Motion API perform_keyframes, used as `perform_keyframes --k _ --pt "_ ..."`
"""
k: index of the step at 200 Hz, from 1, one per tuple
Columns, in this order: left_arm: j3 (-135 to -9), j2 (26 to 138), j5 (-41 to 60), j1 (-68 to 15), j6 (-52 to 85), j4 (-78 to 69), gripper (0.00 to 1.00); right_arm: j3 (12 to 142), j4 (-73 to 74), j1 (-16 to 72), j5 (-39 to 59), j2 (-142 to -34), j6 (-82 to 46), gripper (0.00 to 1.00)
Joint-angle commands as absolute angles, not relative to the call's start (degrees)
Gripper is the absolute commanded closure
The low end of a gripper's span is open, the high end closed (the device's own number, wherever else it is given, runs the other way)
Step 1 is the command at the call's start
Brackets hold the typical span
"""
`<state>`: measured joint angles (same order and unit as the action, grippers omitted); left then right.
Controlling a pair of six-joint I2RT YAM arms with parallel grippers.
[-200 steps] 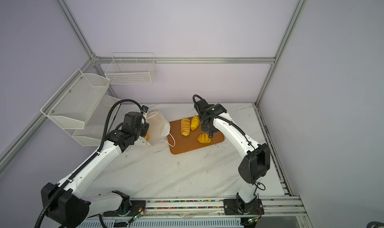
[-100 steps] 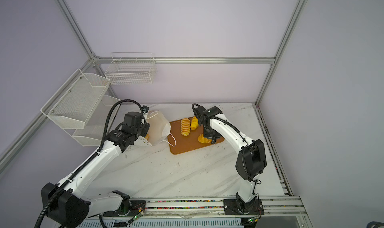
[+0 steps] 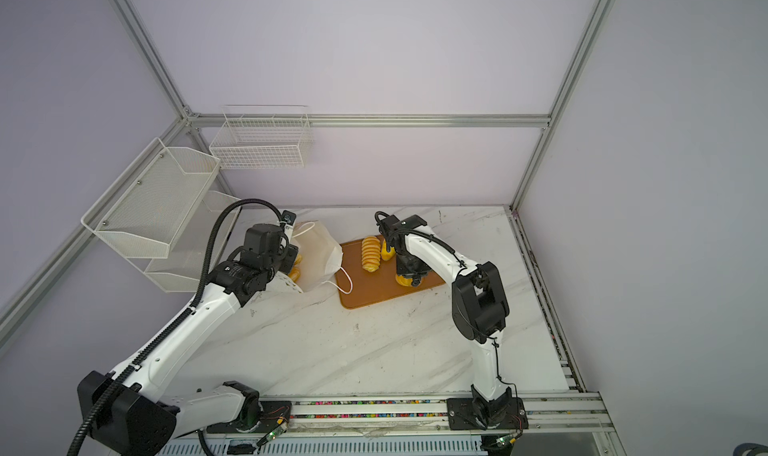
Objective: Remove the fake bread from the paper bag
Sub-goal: 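Carry the bread over the brown tray and lower it with the right gripper, then open the tongs to release the bread onto the tray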
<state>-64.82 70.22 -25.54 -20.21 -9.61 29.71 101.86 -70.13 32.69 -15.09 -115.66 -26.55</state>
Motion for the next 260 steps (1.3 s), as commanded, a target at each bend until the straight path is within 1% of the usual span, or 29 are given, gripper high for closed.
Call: perform_keyframes --k 1,25,49,74,86,140,163,219,260 --pt "-64.5 67.9 -26.0 -19.8 -9.4 27.2 1.00 102.3 -69.6 31.5 -11.3 -117.2 -25.2 1.00" --pt "-64.5 67.9 -26.2 -19.6 -9.7 27.1 1.00 101.9 -67.3 31.0 -8.9 -117.7 -24.8 0.94" --pt "-64.5 67.9 -26.1 -19.6 -9.7 27.1 1.00 102.1 -66.3 30.8 -7.6 -117.7 -24.8 0.84" --pt "-64.5 68.0 -26.1 -19.5 -9.7 27.1 1.00 102.9 -66.2 30.8 -7.1 -117.1 -24.8 0.72" --pt "-64.5 68.0 -26.2 -19.4 -9.7 27.1 1.00 103.3 -66.2 30.7 -6.7 -116.6 -24.7 0.68" --pt "-64.4 68.0 -26.4 -19.3 -9.8 27.2 1.00 103.8 -65.8 30.7 -4.3 -114.0 -24.7 0.63" --pt "-64.4 68.1 -26.4 -19.3 -9.8 27.1 1.00 103.7 -65.5 30.7 -3.4 -113.2 -24.8 0.59" --pt "-64.6 68.5 -26.1 -19.2 -9.7 27.0 1.00 106.5 -65.2 30.8 -1.6 -111.6 -24.7 0.59" --pt "-64.6 68.5 -26.0 -19.2 -9.6 27.1 1.00 107.6 -65.3 30.7 -1.0 -111.9 -24.5 0.56"
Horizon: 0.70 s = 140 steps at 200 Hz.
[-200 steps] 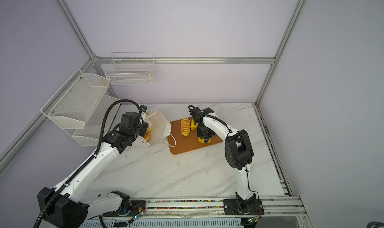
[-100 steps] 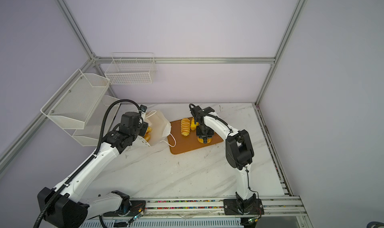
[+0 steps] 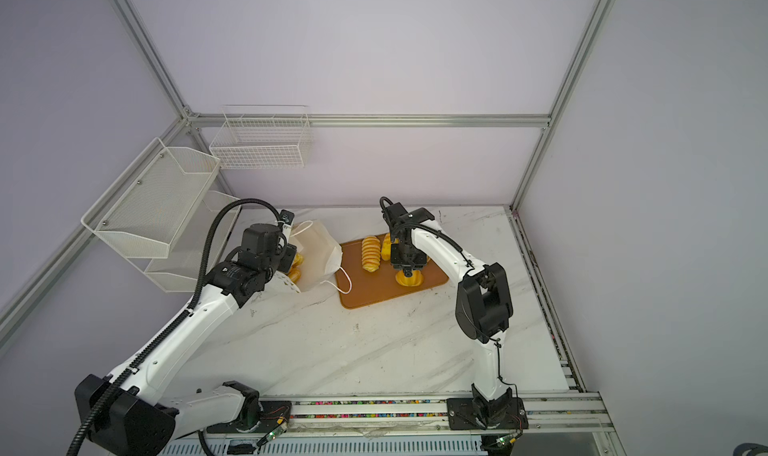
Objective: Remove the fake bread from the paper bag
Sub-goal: 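Open the tongs to release the bread onto the tray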
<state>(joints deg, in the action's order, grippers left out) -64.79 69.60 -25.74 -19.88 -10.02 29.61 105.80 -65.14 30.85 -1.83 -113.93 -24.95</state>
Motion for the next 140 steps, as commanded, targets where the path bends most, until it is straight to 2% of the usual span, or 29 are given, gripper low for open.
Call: perform_keyframes --k 1,90,140 --pt "-64.7 68.5 -26.0 -19.2 -9.6 27.1 1.00 107.5 -65.4 30.7 -1.0 -111.9 -24.5 0.56" --pt "-64.5 68.4 -26.1 -19.2 -9.7 27.4 1.00 108.7 -65.1 30.7 -0.2 -113.2 -23.6 0.48" --pt "-64.6 68.5 -25.9 -19.1 -9.7 27.3 1.00 105.4 -64.8 30.6 0.6 -110.6 -23.0 0.48"
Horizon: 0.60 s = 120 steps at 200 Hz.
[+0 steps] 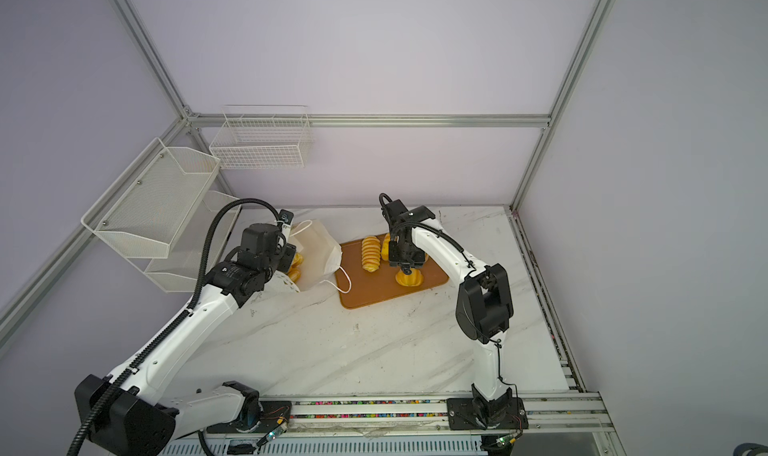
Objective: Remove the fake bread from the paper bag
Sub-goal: 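Open the tongs to release the bread onto the tray, then close the empty tongs and raise them from the tray with the right gripper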
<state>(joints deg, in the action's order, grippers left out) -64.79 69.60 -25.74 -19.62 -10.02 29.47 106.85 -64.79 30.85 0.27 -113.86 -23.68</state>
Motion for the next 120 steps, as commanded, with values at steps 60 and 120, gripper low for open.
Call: perform_keyframes --k 60,120 --pt "-64.8 68.7 -25.8 -19.1 -9.6 27.4 1.00 102.8 -62.3 30.7 2.7 -108.0 -22.0 0.74" --pt "-65.0 68.9 -25.8 -19.0 -9.5 27.7 1.00 100.8 -57.9 30.8 8.9 -109.2 -19.8 0.99"
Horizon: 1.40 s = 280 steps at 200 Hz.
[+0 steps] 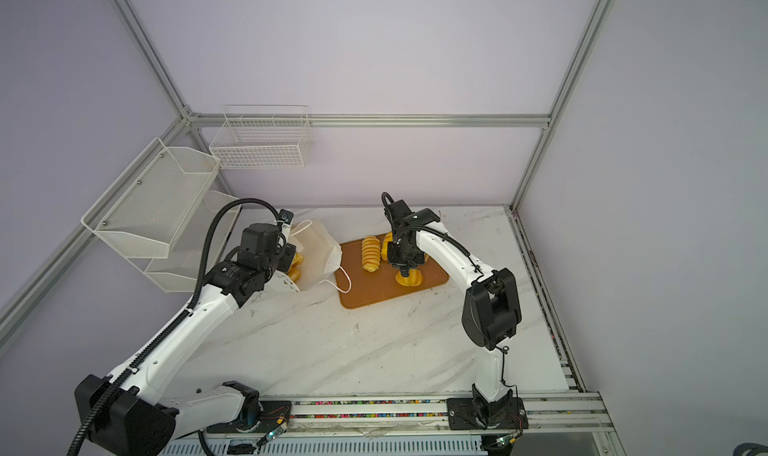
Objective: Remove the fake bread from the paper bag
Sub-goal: 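Close the empty tongs and raise them from the tray with the right gripper, then move the tongs back into the bag held by the left gripper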
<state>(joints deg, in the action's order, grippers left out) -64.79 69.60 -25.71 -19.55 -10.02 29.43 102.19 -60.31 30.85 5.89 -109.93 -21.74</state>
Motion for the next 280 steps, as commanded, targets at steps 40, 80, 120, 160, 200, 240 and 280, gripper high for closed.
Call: perform_keyframes --k 40,80,120,160,200,240,280 --pt "-65.1 69.2 -26.0 -19.1 -9.4 28.0 1.00 100.8 -57.8 30.7 8.8 -112.5 -18.4 1.00" --pt "-65.3 69.6 -26.2 -19.1 -9.5 28.3 1.00 101.6 -57.7 29.2 6.0 -115.1 -17.9 1.00" --pt "-65.6 70.0 -26.5 -19.1 -9.5 28.5 1.00 103.8 -57.7 28.1 3.5 -115.7 -18.1 1.00" --pt "-65.8 70.5 -26.6 -19.1 -9.4 28.7 1.00 104.4 -57.7 26.8 3.1 -116.5 -17.2 1.00" --pt "-65.6 70.1 -24.4 -19.1 -11.1 28.4 1.00 105.9 -55.9 26.9 5.4 -114.7 -16.4 1.00" --pt "-63.8 68.0 -19.9 -19.1 -15.5 26.8 1.00 103.2 -54.9 28.9 8.2 -106.9 -17.5 1.00" --pt "-61.9 67.0 -18.8 -19.2 -18.7 25.3 1.00 99.2 -56.2 36.9 7.6 -99.3 -21.8 1.00"
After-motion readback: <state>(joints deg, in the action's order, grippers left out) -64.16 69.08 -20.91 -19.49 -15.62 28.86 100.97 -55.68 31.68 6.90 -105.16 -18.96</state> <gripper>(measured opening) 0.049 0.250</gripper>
